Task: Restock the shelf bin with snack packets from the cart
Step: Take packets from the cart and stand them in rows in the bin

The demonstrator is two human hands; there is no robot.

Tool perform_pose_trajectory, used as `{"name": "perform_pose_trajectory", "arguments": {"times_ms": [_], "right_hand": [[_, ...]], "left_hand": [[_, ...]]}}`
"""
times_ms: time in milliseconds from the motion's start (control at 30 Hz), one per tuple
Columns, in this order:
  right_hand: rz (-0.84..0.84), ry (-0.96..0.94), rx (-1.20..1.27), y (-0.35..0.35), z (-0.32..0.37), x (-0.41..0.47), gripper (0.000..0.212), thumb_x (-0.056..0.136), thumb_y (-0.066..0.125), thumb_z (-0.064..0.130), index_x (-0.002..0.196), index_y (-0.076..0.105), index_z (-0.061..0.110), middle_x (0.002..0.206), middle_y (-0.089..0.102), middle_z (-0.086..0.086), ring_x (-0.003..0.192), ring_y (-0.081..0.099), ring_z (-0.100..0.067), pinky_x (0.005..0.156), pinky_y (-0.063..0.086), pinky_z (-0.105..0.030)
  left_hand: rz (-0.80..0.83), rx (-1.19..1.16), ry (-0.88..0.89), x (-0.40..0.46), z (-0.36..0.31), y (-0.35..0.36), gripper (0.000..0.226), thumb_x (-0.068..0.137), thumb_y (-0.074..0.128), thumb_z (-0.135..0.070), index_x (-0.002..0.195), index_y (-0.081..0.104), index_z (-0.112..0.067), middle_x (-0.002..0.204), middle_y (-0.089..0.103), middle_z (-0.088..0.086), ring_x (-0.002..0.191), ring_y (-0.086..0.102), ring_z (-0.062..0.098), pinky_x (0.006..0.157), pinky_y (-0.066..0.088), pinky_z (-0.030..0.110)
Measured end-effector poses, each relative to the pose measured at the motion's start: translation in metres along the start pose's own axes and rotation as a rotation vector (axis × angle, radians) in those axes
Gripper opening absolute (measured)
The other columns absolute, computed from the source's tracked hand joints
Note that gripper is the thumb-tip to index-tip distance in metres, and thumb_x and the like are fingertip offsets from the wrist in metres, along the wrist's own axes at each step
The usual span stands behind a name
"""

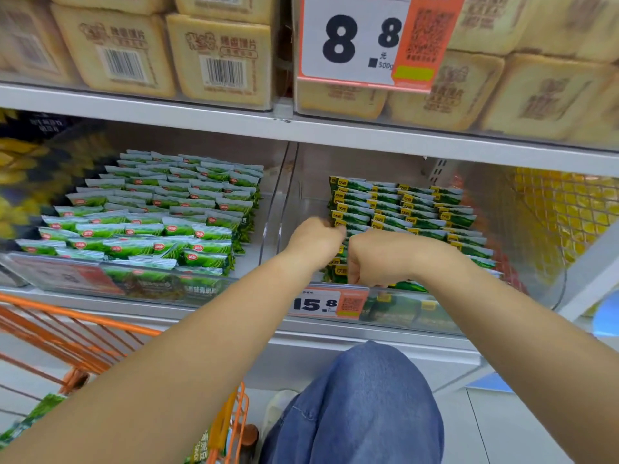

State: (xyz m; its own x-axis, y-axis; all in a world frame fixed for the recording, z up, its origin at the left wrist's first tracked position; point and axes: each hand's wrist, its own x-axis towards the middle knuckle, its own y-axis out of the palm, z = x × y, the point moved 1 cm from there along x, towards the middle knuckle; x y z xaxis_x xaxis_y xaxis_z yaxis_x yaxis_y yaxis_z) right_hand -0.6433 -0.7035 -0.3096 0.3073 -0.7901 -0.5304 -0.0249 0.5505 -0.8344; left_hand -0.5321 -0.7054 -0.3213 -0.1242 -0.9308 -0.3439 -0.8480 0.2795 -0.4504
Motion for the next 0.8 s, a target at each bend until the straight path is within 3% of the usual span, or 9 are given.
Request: {"name": "perform_pose_trajectory", "arguments": {"times_ms": [33,100,200,267,367,500,600,733,800], "right_hand": [[-0.002,0.010,0.015,0.001,-0.001,0.002,0.029,0.082,0.051,-0.004,0.093,0.073,0.013,0.063,0.063,-0.002,0.056,0.059,-0.017,0.059,0.050,-0.026],[0.000,-0.007,0.050,0.003,-0.003,0.002,0.025,0.083,0.053,-0.002,0.089,0.074,0.010,0.060,0.064,0.001,0.056,0.058,-0.015,0.060,0.051,-0.027],[-0.117,-0.067,0.321,0.001,-0.015,-0.016,0.014,0.089,0.063,0.013,0.085,0.076,0.015,0.059,0.068,0.013,0.059,0.065,-0.005,0.058,0.051,-0.019],[-0.403,-0.047,0.447,-0.001,-0.033,-0.029,0.019,0.093,0.060,0.029,0.085,0.074,0.019,0.069,0.072,0.009,0.066,0.069,-0.009,0.060,0.052,-0.022],[-0.725,0.172,0.099,0.012,-0.065,-0.035,0.037,0.097,0.044,0.045,0.091,0.071,0.021,0.069,0.070,-0.004,0.064,0.062,-0.023,0.055,0.046,-0.028],[-0.732,0.162,0.209,0.044,-0.076,-0.026,0.040,0.100,0.038,0.043,0.103,0.067,0.016,0.065,0.057,0.001,0.062,0.053,-0.019,0.051,0.034,-0.027],[-0.789,0.146,0.193,0.045,-0.078,-0.022,0.042,0.099,0.037,0.044,0.111,0.066,0.016,0.069,0.054,0.003,0.067,0.052,-0.020,0.052,0.035,-0.029],[-0.805,0.183,0.195,0.047,-0.079,-0.022,0.045,0.099,0.035,0.047,0.112,0.066,0.017,0.069,0.057,0.001,0.068,0.053,-0.022,0.056,0.038,-0.030],[-0.831,0.207,0.174,0.047,-0.078,-0.024,0.044,0.099,0.035,0.048,0.108,0.066,0.017,0.066,0.057,0.000,0.065,0.052,-0.022,0.054,0.036,-0.029]], "left_hand": [[-0.003,-0.179,-0.074,-0.003,-0.001,0.000,0.031,0.099,0.049,-0.026,0.120,0.057,-0.005,0.119,0.060,0.014,0.102,0.056,0.025,0.087,0.046,0.033],[0.052,-0.479,-0.196,-0.013,-0.007,-0.005,0.029,0.103,0.041,-0.024,0.087,0.054,-0.003,0.073,0.066,0.015,0.065,0.063,0.016,0.055,0.050,0.021],[0.180,-0.650,-0.202,-0.031,-0.019,-0.010,0.046,0.105,0.032,-0.024,0.063,0.044,-0.011,0.024,0.043,0.001,0.017,0.041,0.009,0.019,0.025,0.015],[0.265,-0.669,-0.213,-0.033,-0.024,-0.010,0.067,0.105,0.029,-0.030,0.048,0.058,-0.010,0.027,0.046,0.004,0.019,0.044,0.012,0.024,0.037,0.024],[0.280,-0.650,-0.254,-0.033,-0.026,-0.006,0.060,0.105,0.027,-0.035,0.059,0.048,-0.004,0.032,0.052,0.010,0.024,0.051,0.017,0.054,0.043,0.039],[0.346,-0.636,-0.251,-0.024,-0.025,0.004,0.067,0.104,0.026,-0.039,0.059,0.061,-0.003,0.044,0.061,0.013,0.033,0.059,0.020,0.050,0.050,0.037],[0.383,-0.607,-0.316,-0.018,-0.026,0.007,0.056,0.101,0.033,-0.046,0.077,0.063,-0.005,0.055,0.067,0.013,0.041,0.064,0.022,0.033,0.050,0.030],[0.271,-0.459,-0.361,0.008,-0.017,0.011,0.065,0.096,0.030,-0.064,0.117,0.063,-0.012,0.088,0.069,0.006,0.060,0.065,0.017,0.030,0.045,0.024],[0.291,-0.478,-0.393,0.014,-0.014,0.014,0.066,0.094,0.031,-0.067,0.118,0.064,-0.015,0.092,0.071,0.008,0.058,0.069,0.021,0.035,0.049,0.030]]}}
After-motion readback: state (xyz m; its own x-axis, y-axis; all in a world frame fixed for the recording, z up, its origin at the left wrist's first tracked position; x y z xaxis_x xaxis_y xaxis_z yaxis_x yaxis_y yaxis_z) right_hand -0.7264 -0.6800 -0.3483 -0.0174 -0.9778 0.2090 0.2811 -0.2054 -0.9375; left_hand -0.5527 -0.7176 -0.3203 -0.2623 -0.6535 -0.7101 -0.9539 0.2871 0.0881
